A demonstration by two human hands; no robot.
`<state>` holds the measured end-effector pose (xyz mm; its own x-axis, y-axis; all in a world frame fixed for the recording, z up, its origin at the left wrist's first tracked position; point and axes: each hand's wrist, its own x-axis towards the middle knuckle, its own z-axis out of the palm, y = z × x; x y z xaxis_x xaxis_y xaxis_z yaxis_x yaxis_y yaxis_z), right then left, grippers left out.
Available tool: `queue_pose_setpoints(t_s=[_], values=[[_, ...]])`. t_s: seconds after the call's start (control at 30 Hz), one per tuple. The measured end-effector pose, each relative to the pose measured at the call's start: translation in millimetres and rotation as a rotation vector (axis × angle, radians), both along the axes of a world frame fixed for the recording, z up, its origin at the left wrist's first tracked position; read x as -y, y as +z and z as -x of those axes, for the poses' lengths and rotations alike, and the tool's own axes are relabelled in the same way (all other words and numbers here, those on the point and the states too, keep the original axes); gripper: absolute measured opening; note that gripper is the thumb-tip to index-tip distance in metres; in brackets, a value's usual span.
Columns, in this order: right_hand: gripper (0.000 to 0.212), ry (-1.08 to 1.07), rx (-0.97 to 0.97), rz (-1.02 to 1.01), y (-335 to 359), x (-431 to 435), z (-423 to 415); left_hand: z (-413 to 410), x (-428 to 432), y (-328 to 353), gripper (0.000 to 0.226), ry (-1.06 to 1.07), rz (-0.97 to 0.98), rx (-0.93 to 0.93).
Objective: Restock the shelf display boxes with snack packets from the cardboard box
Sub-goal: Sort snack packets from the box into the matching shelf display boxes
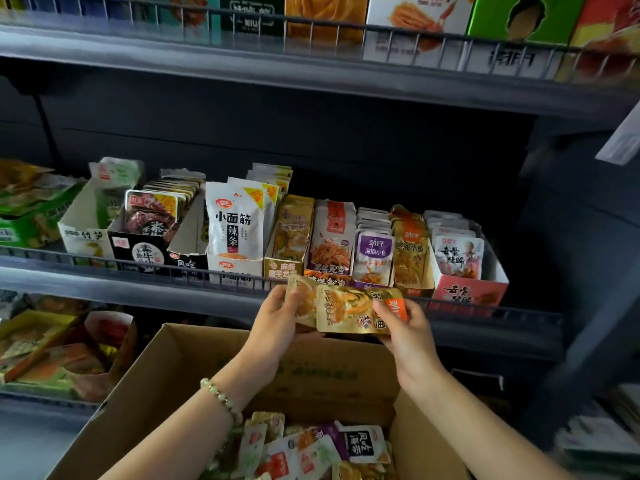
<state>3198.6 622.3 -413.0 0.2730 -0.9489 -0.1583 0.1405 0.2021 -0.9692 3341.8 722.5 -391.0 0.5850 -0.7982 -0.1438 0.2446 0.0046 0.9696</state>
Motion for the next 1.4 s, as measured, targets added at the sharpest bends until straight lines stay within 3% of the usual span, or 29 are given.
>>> queue_pose_setpoints(t_s=[0.17, 0.3, 0.4, 0.53, 0.7, 0.83, 0.93, 1.07, 1.17, 1.23, 1.4], values=[[0.039, 0.014, -0.121, 0.126, -2, -21, -11, 22, 3, -8, 0.023, -0.035, 0.007, 0.225], [0.051, 0.128, 0.019, 0.011, 5, -14, -5, 23, 4, -6, 0.022, -0.073, 0.083, 0.158], [0.048, 0.259, 0.060, 0.012, 13, -7, 8, 20, 6, -5, 0.026, -0.158, 0.087, 0.145], [0.040, 0.226, 0.081, 0.074, 19, 7, 25, 16, 11, 3, 0.020, -0.218, 0.069, 0.039], [0.039, 0.314, 0.180, 0.006, 27, 29, 48, 19, 29, 13, 0.016, -0.412, 0.110, -0.062], [0.037, 0.310, 0.147, 0.070, 35, 50, 69, 29, 53, 18, 0.015, -0.508, 0.090, -0.040], [0.036, 0.193, -0.012, 0.211, 50, 74, 85, 31, 82, 18, 0.020, -0.484, 0.020, 0.236], [0.023, 0.023, -0.351, 0.504, 86, 118, 97, 27, 120, 14, 0.036, -0.424, -0.024, 0.963], [0.030, 0.043, -0.548, 0.721, 108, 147, 89, 25, 141, 11, 0.041, -0.451, -0.157, 1.435], [0.033, 0.102, -0.696, 0.818, 112, 165, 75, 26, 151, 9, 0.042, -0.507, -0.244, 1.562], [0.057, 0.296, -1.063, 0.947, 100, 198, 32, 28, 168, 3, 0.034, -0.532, -0.264, 1.551]])
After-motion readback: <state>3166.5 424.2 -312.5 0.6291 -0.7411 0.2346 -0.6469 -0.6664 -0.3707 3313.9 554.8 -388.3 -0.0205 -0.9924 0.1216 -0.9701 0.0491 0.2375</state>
